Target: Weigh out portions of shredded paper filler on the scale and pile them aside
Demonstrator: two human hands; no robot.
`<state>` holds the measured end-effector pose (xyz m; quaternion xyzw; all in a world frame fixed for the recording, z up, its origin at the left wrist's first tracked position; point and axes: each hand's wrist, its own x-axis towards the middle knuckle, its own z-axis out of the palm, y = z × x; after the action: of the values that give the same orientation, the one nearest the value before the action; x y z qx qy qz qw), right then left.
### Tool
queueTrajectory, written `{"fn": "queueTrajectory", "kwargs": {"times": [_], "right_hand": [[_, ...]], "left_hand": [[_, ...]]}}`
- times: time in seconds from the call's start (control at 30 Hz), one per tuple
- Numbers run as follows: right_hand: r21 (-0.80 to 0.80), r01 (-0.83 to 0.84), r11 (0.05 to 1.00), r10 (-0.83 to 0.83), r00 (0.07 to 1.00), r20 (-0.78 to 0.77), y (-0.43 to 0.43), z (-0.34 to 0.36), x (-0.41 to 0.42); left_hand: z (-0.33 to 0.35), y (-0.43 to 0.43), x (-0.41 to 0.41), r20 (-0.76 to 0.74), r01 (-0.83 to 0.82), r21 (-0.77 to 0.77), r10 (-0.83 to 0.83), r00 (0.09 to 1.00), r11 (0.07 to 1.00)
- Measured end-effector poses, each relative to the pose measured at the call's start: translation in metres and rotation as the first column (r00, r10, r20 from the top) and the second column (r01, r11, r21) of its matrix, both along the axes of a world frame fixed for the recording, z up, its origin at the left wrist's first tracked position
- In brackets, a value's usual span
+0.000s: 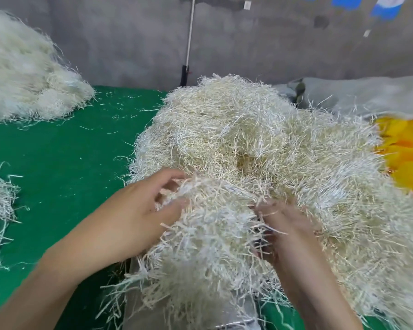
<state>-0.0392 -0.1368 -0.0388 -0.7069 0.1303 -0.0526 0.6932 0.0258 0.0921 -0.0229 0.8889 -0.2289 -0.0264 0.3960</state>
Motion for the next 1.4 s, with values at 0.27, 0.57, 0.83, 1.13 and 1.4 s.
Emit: {"fn": "queueTrajectory", "kwargs": {"times": [0.27,0.57,0.83,1.13,1.4], "right_hand": [[-0.111,-0.105,0.988,0.092,0.989,-0.117,0.008,-0.007,0.007],[-0.679,0.397,0.618,0.098,0.817,0.568,0.035,0.024,-0.034],[-0.993,-0.079,0.088,0.318,0.947,-0.047,0.088,0.016,-0.003],[-0.333,-0.041,0.942,0.174,0.909,0.378,0.070,0.044,0.004],[-0.130,0.056,0.990,0.009,0.893,0.450,0.053,0.053,0.019]], "left_hand": [[-0.009,-0.006,0.008,-0.049,0.372,0.085,-0.369,0.928,0.924],[-0.027,-0.026,0.023,-0.299,0.215,-0.139,-0.248,0.922,0.967],[-0.020,-0.011,0.029,-0.339,0.202,-0.444,-0.373,0.864,0.873],[-0.009,0.011,0.018,-0.195,0.343,-0.260,-0.397,0.897,0.903],[-0.005,-0.002,0.018,-0.081,0.185,-0.206,-0.205,0.975,0.961]]}}
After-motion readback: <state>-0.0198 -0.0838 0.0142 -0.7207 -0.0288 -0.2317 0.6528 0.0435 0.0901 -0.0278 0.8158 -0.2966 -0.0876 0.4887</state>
